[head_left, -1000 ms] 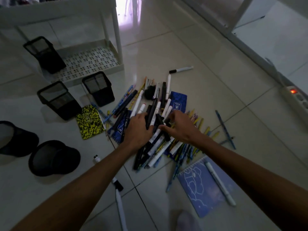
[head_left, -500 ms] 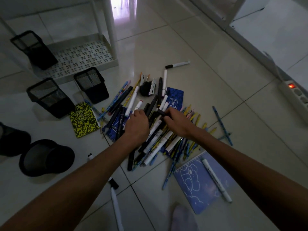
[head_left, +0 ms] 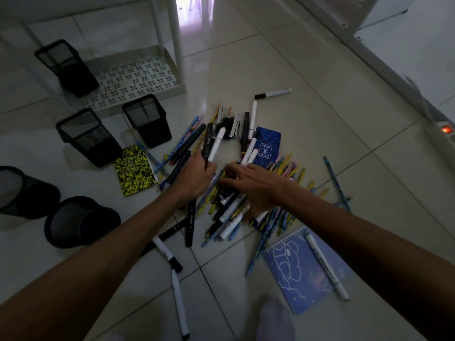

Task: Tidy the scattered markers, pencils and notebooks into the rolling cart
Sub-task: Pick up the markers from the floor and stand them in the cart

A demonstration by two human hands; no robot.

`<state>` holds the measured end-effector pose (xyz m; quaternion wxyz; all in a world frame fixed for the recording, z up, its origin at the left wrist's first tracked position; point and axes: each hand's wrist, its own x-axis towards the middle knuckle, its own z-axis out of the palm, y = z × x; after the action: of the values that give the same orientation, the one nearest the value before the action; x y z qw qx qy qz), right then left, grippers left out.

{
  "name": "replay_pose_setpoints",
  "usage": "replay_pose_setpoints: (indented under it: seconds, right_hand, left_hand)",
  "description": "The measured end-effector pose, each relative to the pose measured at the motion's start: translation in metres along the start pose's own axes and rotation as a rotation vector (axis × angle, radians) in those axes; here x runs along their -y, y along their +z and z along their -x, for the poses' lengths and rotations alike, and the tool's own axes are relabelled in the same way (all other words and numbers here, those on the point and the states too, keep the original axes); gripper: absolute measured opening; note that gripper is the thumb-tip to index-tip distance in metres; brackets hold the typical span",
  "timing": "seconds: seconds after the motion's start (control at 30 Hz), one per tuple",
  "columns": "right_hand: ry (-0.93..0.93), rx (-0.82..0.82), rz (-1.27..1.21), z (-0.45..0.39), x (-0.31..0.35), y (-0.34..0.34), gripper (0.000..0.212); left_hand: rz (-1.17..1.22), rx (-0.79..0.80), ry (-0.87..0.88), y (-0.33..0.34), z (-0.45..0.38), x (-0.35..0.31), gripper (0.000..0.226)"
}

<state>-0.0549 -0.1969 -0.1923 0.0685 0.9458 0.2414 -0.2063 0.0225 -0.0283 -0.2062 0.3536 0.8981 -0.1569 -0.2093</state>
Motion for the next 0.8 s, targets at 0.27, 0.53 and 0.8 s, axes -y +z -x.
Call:
replay_pose_setpoints:
  seconds: [0.27, 0.53, 0.8]
  right_hand:
    - [-0.174, -0.042, 0.062, -0.013, -0.005, -0.013, 0.089]
    - [-0.198, -0.048, 0.070, -0.021, -0.004, -0.023, 0.071]
    - [-0.043, -0.305, -0.136, -0.021, -0.013, -0.024, 0.033]
  left_hand:
    - [0.271, 0.030, -0.082, -0.015, 0.002, 0.005, 0.035]
    - [0.453, -0.010, -0.170, -0.026, 0.002, 0.005, 0.016]
    - [0.533, -0.144, -0.221, -0.049, 0.004, 0.009, 0.016]
